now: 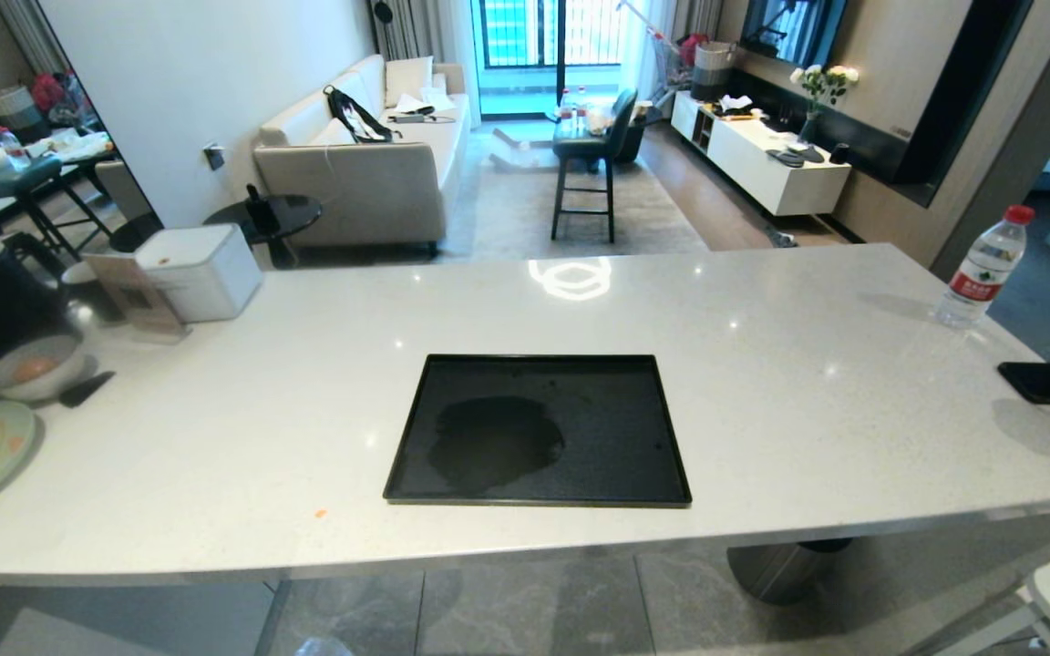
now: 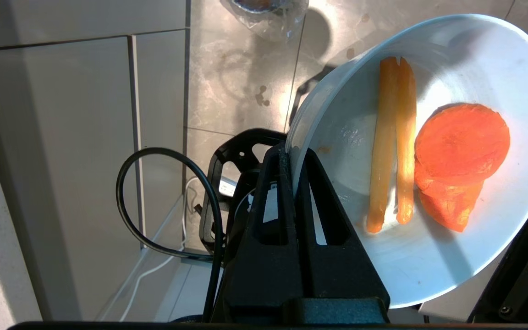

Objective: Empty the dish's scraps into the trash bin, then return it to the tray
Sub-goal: Move the bowl over the trash can

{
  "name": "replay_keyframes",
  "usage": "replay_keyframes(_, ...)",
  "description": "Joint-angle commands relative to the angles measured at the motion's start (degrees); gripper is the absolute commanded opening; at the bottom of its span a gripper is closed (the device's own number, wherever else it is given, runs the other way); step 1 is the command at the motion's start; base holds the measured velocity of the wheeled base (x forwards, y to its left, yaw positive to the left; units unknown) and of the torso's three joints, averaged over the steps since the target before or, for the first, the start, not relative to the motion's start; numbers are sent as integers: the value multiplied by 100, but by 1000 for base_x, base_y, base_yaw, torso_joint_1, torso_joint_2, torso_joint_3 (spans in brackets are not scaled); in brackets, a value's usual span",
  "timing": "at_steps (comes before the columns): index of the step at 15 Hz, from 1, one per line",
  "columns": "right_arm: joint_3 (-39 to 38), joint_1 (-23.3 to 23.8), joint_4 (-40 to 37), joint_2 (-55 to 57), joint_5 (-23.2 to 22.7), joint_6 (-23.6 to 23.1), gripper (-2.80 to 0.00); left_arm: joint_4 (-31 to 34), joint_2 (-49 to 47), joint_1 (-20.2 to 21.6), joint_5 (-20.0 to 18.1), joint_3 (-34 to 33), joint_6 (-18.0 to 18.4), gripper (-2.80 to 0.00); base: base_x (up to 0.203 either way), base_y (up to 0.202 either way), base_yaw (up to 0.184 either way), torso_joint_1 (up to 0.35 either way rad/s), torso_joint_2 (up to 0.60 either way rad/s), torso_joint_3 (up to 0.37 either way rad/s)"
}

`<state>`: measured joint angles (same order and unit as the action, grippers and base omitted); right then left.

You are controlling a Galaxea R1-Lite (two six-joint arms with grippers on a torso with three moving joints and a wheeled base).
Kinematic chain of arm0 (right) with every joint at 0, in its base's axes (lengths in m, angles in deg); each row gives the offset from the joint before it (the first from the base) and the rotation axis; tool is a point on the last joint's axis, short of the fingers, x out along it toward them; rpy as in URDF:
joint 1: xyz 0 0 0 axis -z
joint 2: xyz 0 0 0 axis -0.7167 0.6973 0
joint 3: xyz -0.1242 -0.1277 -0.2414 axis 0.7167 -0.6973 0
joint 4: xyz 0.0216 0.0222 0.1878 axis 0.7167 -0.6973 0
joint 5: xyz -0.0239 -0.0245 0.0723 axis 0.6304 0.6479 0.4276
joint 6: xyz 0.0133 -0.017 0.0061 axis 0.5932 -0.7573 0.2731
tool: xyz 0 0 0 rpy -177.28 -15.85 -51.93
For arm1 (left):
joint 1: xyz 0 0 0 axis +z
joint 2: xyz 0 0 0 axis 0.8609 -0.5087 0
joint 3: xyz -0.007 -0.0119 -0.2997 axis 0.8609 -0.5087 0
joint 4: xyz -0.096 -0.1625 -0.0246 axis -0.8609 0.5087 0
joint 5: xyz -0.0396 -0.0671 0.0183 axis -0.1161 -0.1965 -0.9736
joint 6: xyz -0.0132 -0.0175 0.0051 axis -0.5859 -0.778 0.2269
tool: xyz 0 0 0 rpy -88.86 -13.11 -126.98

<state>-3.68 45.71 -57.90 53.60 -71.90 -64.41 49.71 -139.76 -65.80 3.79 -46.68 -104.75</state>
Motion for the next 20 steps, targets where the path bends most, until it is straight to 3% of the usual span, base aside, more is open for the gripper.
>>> replay_keyframes(1, 0, -1, 2, -2, 2, -8, -280, -129, -82, -128, 15, 34, -13, -280, 0, 0, 0, 0, 0, 0)
replay_keyframes(14, 9, -1, 4, 5, 2, 10, -280, -372, -333, -267, 26, 108, -23, -280, 0, 0, 0, 0, 0, 0)
replay_keyframes(20, 1, -1, 2, 6, 2, 10, -280, -372, -324, -267, 26, 75, -23, -280, 0, 0, 0, -114, 285, 168)
